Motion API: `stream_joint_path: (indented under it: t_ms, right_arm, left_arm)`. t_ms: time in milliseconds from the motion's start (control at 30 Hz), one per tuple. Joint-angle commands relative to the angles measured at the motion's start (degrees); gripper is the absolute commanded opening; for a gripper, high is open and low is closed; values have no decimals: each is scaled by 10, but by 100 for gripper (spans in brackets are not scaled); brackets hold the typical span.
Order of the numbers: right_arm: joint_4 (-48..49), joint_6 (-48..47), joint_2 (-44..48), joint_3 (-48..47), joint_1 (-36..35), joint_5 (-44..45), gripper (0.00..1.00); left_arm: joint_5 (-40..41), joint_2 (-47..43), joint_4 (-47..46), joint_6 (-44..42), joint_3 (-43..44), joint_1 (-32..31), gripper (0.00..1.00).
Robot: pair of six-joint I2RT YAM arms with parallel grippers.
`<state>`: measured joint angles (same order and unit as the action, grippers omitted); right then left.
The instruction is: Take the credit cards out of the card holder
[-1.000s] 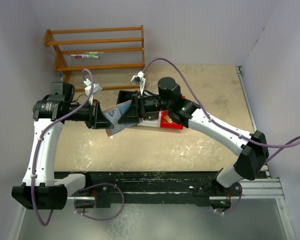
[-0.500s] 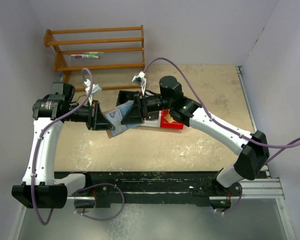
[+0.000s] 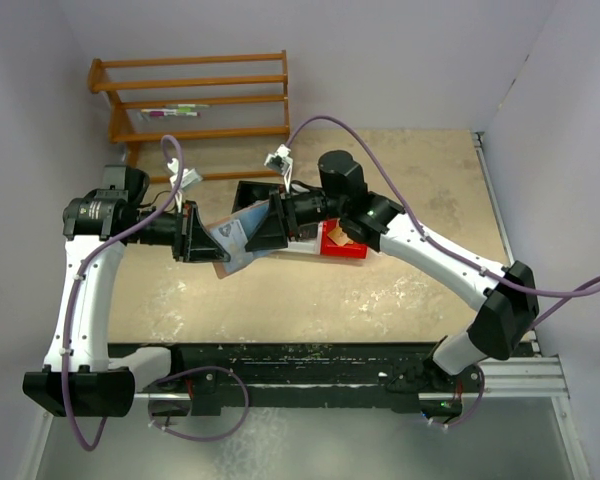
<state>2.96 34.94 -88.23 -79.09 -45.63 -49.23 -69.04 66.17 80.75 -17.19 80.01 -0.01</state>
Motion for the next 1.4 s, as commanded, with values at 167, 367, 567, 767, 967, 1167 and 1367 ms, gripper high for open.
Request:
stream_joint_path:
  t_ms: [167, 367, 567, 767, 967, 1167, 1367]
  right_arm:
    - [180, 89, -2, 9, 3, -72, 33]
    - [285, 162, -11, 38, 3, -104, 19]
    - [309, 187, -8, 54, 3, -129, 3]
    - [350, 211, 6, 64, 5, -151, 0]
    - [383, 232, 22, 86, 13, -163, 0]
    - [427, 263, 35, 103, 26, -171, 0]
    - [447, 274, 48, 118, 34, -175, 0]
  left_arm:
    - [-61, -3, -2, -16, 21, 1, 0]
    - [-77, -3, -14, -3, 20, 1, 0]
    - [-104, -5, -13, -6, 22, 1, 2]
    - [-145, -15, 5, -30, 27, 1, 3]
    - [-170, -17, 18, -40, 33, 1, 0]
    - [-185, -20, 27, -48, 42, 1, 0]
    - [-189, -20, 28, -48, 41, 1, 0]
